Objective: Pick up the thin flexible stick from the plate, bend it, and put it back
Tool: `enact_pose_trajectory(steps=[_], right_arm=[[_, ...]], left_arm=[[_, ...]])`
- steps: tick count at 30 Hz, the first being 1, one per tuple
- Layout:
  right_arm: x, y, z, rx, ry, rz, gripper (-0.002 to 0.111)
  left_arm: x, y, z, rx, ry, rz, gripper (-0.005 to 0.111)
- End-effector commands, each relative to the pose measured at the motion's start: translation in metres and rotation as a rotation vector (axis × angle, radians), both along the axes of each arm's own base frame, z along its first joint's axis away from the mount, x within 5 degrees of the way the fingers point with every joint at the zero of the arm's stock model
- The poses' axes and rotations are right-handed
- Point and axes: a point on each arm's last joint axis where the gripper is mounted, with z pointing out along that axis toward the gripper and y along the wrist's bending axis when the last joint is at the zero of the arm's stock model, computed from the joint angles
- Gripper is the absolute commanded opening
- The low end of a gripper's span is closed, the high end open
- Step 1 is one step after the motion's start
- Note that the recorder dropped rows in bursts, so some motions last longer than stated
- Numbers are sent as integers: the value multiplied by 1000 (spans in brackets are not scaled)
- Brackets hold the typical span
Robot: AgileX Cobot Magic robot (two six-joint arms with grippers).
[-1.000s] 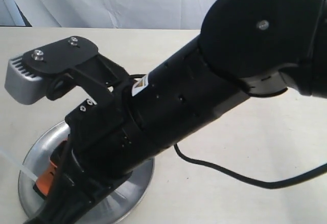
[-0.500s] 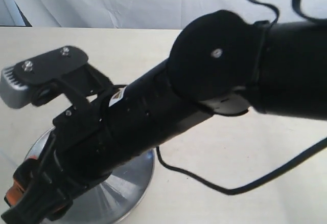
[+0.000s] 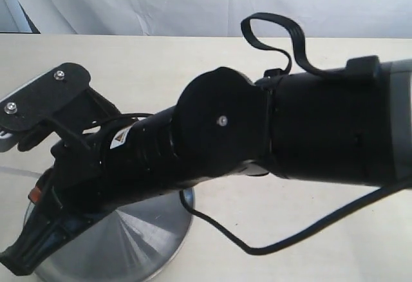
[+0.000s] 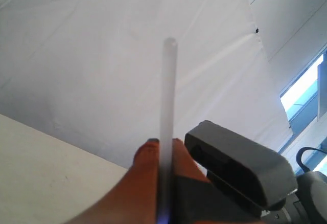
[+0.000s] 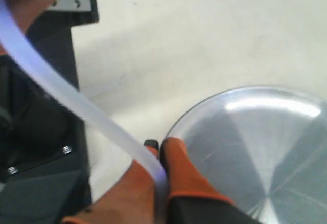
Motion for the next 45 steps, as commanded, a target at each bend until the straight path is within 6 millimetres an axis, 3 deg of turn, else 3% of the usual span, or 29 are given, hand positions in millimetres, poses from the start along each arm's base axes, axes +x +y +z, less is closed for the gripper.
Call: enact_pose_trajectory(steps=[1,6,11,19,26,34,41,45], right_arm=[[8,-3,2,4,-63,-38,0],[-4,-10,17,12,-27,28,0],[-14,-23,49,85,-65,35,-1],[-28,-44,69,31,-64,59,-1],[-24,-64,69,-113,-72,-59,-1],[-22,-72,71,-164,-95,-112,-1],[-12,-79,33,-281,-123,-216,-1],[-15,-81,22,-279,-86,-228,-1]], left_arm=[[-6,-3,6,-83,-33,-85,0],[-15,-10,37,130,-143,-93,0],[-10,-11,65,296,-163,-58,0],[18,-16,84,304,-66,-152,0],[44,-22,103,299,-12,-245,0],[77,-43,90,174,145,-558,0],[86,-56,92,56,66,-661,0],[92,-61,81,153,107,-619,0]])
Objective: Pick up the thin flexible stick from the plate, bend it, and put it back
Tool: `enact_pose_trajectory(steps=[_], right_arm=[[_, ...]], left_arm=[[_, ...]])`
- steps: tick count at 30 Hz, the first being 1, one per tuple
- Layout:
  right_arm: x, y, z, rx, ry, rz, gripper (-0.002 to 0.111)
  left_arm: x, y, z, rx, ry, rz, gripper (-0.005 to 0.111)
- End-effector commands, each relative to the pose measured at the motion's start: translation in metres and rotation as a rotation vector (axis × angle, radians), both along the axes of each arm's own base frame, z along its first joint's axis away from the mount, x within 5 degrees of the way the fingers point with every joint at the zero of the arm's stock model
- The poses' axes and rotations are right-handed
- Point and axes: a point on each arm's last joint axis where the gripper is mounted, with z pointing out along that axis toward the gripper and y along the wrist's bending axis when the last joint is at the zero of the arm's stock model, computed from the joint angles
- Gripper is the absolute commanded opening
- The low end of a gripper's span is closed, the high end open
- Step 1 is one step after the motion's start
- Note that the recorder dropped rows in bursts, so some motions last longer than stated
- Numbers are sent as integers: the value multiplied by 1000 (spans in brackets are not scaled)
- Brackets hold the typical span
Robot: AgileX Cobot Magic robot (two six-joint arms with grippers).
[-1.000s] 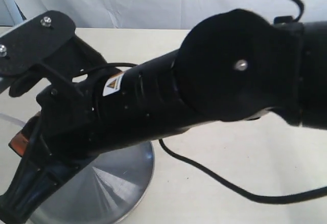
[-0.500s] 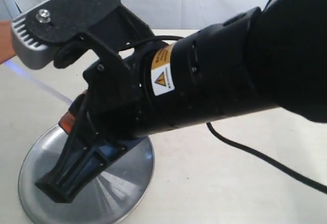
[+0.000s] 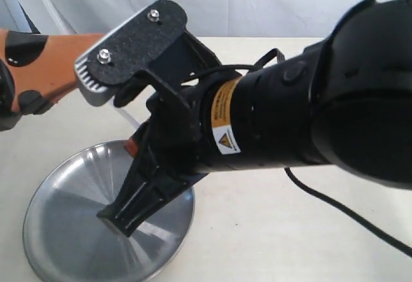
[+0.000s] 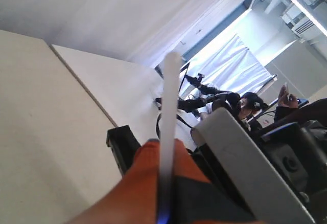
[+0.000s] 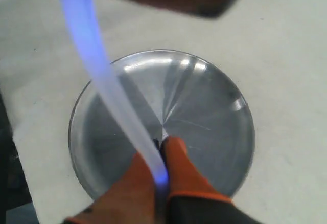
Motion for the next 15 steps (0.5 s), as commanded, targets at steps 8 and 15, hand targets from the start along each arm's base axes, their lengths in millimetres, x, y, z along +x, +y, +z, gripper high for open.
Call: enact_pose_trajectory(steps=[8,15], right_arm=[[-16,-13,3,60,112,-10,-1],[-40,-20,34,257,184,95,-1]], left_arm=[[15,1,-21,283,-68,169,0],[21,5,-23,370,-195,243,0]])
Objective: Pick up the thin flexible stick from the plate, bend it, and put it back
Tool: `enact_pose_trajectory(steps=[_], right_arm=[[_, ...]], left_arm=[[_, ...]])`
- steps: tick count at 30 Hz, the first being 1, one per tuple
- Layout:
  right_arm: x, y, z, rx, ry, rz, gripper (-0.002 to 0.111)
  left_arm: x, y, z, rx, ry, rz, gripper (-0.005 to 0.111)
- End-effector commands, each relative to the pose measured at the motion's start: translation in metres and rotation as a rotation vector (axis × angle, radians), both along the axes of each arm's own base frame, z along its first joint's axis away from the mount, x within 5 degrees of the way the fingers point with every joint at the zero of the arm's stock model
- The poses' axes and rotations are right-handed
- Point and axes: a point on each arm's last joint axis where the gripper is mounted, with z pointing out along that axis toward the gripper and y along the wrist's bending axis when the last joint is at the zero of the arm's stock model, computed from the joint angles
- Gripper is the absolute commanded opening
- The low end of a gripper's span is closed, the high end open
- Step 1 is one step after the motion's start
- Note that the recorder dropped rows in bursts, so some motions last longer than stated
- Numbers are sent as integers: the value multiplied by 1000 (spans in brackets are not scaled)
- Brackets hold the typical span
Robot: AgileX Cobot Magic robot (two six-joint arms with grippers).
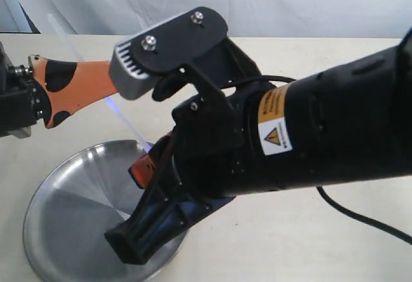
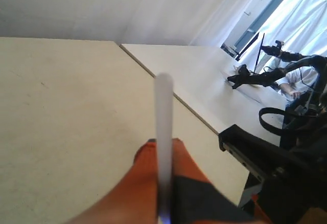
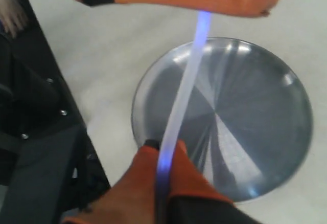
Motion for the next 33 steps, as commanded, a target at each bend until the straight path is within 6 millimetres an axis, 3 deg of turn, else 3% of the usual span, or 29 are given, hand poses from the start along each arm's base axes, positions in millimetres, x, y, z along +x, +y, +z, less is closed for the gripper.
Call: enact_pose_trajectory(steps=[1,11,15,21,24,29,33], right_arm=[[-11,-4,15,94,0,60,-1],[-1,-2,0,-42,-72,71,-1],[3,-2,-4,-81,-89,51,-1],[3,-1,-7,-91,-70,50,-1],[3,-1,-7,-93,-69,50,-1],[1,-3,-7,-107,-54,53,-1],[-4,-11,2,-88,-64,54,-1]], left_arm=[[8,5,-4,75,-41,99,0],[-3,-2,7,-59,-52,-41,1],[-6,-4,10,-76,-99,-80,15],[0,0,14,-126,-73,3,34],[2,0,13,-109,-102,21,30],[2,1,13,-64,-180,22,0],[5,2,9,18,-239,49,0]])
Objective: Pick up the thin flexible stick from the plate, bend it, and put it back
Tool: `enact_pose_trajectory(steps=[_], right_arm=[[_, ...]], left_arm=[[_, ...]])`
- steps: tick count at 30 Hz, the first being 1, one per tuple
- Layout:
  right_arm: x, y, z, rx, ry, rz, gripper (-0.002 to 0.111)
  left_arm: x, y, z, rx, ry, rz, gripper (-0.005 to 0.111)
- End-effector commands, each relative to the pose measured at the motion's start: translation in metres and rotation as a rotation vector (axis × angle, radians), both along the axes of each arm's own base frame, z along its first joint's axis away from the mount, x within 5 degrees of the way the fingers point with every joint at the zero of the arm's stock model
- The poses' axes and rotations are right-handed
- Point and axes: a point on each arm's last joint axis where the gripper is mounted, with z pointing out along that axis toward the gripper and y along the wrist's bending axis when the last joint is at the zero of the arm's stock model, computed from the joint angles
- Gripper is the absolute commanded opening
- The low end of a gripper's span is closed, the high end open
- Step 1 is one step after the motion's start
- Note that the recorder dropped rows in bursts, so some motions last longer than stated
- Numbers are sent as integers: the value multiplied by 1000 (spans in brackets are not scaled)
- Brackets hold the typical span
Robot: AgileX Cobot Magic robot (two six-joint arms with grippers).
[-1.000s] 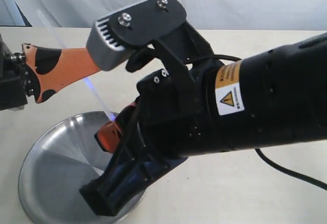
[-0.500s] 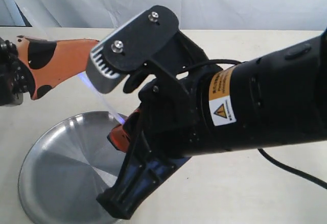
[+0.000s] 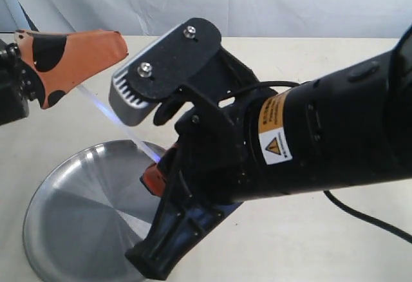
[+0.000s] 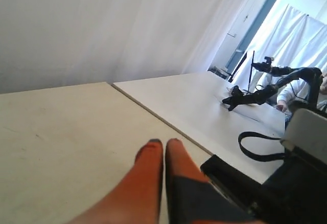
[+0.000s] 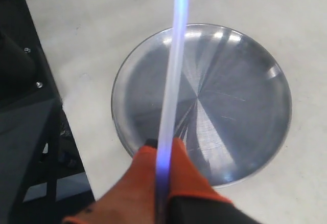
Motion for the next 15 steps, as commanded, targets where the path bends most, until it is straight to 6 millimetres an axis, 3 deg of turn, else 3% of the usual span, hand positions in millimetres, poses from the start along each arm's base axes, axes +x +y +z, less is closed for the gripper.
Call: enact_pose_trajectory(steps=[1,7,15], right_arm=[[-8,-11,15,31,-18,7,-1],[-12,-18,26,62,-62,9,-1],[0,-11,6,-61,-60,-19,-1]], left_arm=[[6,4,-6,97,-49,76,0],[9,6,-8,113,-38,111,0],[0,2,11,-110,-55,3,0]])
